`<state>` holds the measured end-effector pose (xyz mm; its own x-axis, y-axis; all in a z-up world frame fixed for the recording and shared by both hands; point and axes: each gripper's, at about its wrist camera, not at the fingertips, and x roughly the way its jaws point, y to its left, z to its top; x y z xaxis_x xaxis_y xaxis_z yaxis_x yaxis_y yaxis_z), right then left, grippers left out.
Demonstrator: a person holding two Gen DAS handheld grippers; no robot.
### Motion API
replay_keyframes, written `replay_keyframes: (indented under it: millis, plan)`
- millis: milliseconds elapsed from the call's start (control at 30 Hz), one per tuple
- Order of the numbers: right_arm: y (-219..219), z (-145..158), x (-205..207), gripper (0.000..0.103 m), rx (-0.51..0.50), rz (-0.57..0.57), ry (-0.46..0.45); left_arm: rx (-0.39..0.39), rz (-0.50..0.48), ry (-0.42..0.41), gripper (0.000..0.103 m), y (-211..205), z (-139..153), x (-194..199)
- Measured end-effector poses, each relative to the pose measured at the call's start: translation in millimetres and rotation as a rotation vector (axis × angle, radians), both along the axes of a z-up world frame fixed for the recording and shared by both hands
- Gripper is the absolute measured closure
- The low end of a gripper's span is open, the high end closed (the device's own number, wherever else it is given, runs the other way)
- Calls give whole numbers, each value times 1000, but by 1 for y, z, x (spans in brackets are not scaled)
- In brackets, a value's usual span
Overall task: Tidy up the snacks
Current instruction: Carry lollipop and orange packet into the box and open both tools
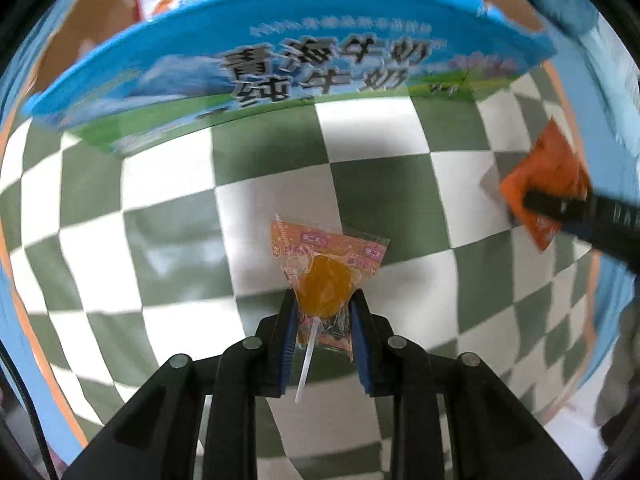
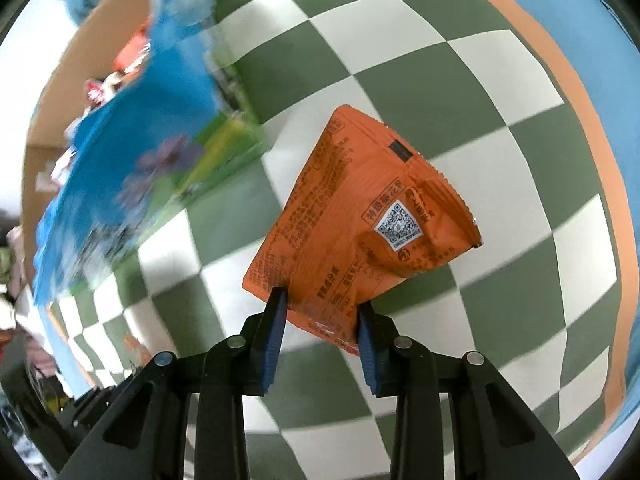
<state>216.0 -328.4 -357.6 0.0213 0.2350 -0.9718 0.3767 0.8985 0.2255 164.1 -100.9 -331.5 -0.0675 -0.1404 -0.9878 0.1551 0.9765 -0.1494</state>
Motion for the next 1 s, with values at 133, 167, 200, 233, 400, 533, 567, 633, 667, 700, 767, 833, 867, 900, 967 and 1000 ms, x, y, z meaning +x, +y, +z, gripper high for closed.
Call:
replay_keyframes:
  millis: [133,167,200,233,400,533,567,633,667,700,767,833,867,900,967,1000]
  plan:
    - [17,26,-23,68,49,31,-27,-45,45,-26,81,31,41,6]
    - [19,29,-28,68,62,41,-37,-55,55,-43,81,30,54,8]
    - [16,40,-32,68,73,53,-49,-65,59,-54,81,32,65,12]
    - [11,48,-28,68,86,64,-62,-86,65,-74,81,32,80,17]
    - [12,97,1,68,134,110,-146,-133,97,-124,80,19,115,49]
    - [29,131,30,68,154,164,-221,-158,143,-134,80,13,121,93]
    - [31,138,37,68,157,179,-232,-165,160,-129,80,15,121,105]
    - [43,138,56,68,165,195,-245,-184,200,-104,80,21,115,130]
    - [46,136,65,68,172,199,-246,-191,218,-80,80,23,109,142]
    - [50,134,73,68,175,199,-245,-193,230,-64,80,24,103,149]
    - [54,125,90,68,203,179,-232,-205,255,-1,80,29,85,171]
    - [55,114,103,68,235,149,-214,-213,270,41,80,33,72,184]
    - [55,106,110,68,251,129,-201,-216,276,68,80,35,63,192]
    - [56,99,114,68,263,117,-191,-216,280,91,80,39,56,198]
    - [59,82,123,68,287,88,-163,-220,286,128,80,42,46,207]
    - [60,75,127,68,297,77,-149,-221,292,149,80,42,39,211]
